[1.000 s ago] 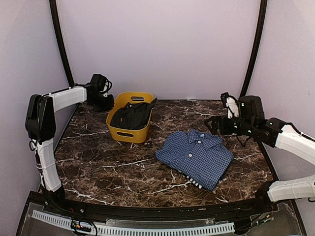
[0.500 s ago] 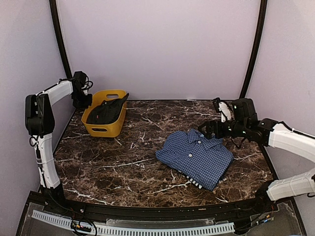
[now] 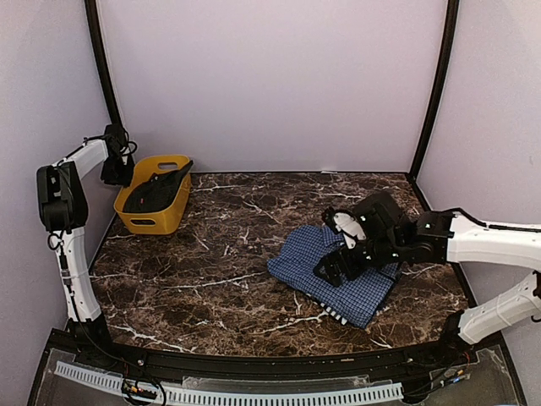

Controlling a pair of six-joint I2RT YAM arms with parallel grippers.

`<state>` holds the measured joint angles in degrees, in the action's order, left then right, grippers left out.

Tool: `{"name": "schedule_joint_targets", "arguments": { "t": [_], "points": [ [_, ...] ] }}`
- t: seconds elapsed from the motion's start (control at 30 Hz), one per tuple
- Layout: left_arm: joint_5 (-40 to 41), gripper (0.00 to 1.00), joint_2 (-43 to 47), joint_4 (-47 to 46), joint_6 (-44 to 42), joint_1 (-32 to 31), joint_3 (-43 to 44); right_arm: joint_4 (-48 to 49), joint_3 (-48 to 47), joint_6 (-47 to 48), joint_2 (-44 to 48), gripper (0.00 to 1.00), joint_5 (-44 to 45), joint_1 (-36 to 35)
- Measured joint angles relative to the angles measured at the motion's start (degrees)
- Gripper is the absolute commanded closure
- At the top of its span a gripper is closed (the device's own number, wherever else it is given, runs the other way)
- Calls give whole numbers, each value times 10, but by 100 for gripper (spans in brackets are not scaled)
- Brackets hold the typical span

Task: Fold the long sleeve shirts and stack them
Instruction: Move the bin to the corner of the board, then move the square-folded shirt to the corner of the board.

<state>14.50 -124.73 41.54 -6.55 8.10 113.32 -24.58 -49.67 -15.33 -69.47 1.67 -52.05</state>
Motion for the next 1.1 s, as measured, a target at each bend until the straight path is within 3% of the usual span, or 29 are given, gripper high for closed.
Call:
{"name": "schedule_joint_targets", "arguments": {
  "t": [0.03, 0.13, 0.2, 0.37, 0.5, 0.77, 0.9, 1.1],
  "points": [
    [5, 37, -2, 3, -2, 0, 8, -12, -2, -11, -6, 1, 17, -23],
    [19, 7, -4, 9, 10, 1, 42, -49, -13, -50, -33, 1, 68, -89],
    [17, 2, 1, 4, 21, 1, 64, -75, -24, -82, -64, 2, 102, -125],
    [-23, 1, 53, -1, 63, -3, 73, -139, -36, -160, -151, 2, 167, -150],
    [-53, 1, 149, -19, 86, -24, 16, -193, -50, -205, -205, 2, 198, -121],
    [-144, 1, 321, -83, 132, -150, -160, -268, -102, -216, -245, 1, 245, 23],
    [-171, 1, 337, -96, 148, -167, -223, -284, -131, -185, -264, 1, 293, 107],
    [-183, 1, 337, -104, 154, -176, -236, -289, -174, -131, -283, 1, 362, 205]
  ]
}}
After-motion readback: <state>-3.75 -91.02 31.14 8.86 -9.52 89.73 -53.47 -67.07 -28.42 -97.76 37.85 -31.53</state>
